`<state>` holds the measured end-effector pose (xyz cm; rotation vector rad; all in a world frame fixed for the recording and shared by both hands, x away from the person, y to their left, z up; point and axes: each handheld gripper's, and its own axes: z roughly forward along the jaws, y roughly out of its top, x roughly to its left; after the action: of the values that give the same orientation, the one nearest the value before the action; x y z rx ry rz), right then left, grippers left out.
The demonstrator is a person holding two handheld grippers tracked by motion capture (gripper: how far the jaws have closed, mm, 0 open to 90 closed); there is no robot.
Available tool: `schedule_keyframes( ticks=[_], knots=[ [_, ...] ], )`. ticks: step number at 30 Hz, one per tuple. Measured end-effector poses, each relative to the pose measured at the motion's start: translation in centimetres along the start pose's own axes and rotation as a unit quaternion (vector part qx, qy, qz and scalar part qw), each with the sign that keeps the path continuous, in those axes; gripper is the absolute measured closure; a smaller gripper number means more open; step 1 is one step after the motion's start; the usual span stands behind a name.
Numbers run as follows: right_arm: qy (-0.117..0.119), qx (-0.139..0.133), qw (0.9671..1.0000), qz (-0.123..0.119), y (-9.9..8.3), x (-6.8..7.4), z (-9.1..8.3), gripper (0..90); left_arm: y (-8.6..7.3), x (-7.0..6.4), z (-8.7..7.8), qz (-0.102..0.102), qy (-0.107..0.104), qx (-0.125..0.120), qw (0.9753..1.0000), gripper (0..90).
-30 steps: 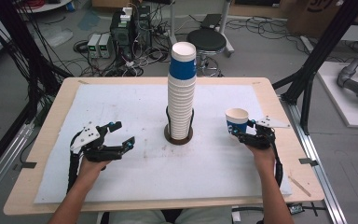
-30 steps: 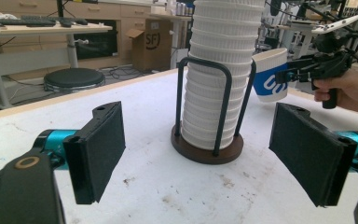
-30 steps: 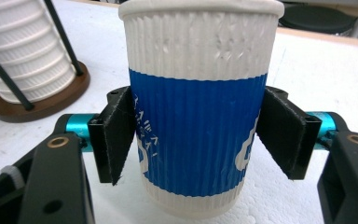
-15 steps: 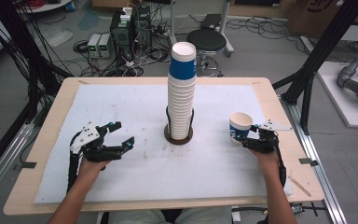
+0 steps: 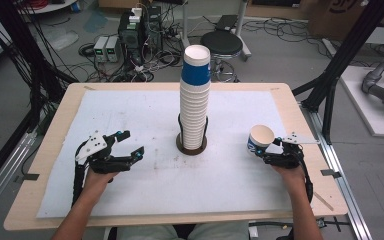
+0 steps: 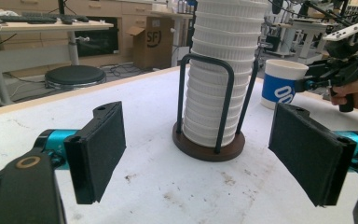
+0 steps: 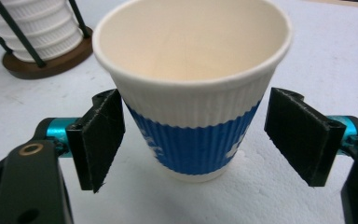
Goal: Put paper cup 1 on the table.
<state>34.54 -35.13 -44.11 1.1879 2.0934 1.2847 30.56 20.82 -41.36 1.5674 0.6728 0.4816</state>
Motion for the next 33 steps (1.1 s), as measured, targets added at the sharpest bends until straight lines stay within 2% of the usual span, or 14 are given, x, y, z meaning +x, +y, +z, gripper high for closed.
schedule_keyframes(
  ticks=[3, 8, 13, 15, 18, 22, 26, 29, 33],
  knots=[
    [0.005, 0.003, 1.0, 0.005, -0.2, 0.2, -0.7, 20.7, 0.0, 0.0, 0.0, -0.002, 0.0, 0.0, 1.0, 18.3],
    [0.013, 0.002, 0.9999, 0.0, -0.6, 0.5, -2.2, 20.7, 0.0, 0.1, 0.0, -0.002, 0.002, -0.001, 1.0, 18.3],
    [0.01, -0.018, 0.9998, -0.004, -0.5, 1.0, -3.9, 20.7, 0.2, 0.3, -0.1, -0.006, 0.004, -0.001, 1.0, 17.8],
    [0.015, -0.029, 0.9994, 0.007, -0.6, 1.1, -4.6, 20.7, 0.3, 0.4, -0.2, -0.007, 0.006, -0.003, 1.0, 17.5],
    [0.012, -0.044, 0.999, 0.007, -0.4, 1.5, -5.6, 20.7, 0.5, 0.7, -0.5, -0.006, 0.009, -0.003, 0.9999, 17.2],
    [0.012, -0.073, 0.9972, 0.003, 0.4, 2.3, -6.8, 20.7, 0.7, 1.1, -0.8, -0.007, 0.013, -0.006, 0.9999, 17.2],
    [0.024, -0.089, 0.9957, -0.01, 1.4, 3.5, -6.9, 20.7, 0.8, 1.3, -1.0, -0.011, 0.014, -0.011, 0.9998, 17.2],
    [0.038, -0.088, 0.9953, -0.013, 2.0, 4.4, -6.5, 20.7, 0.8, 1.5, -1.1, -0.017, 0.014, -0.013, 0.9997, 17.2],
    [0.048, -0.087, 0.9947, -0.024, 2.7, 5.2, -5.9, 20.7, 0.8, 1.6, -1.1, -0.015, 0.013, -0.013, 0.9997, 17.2]
  ],
)
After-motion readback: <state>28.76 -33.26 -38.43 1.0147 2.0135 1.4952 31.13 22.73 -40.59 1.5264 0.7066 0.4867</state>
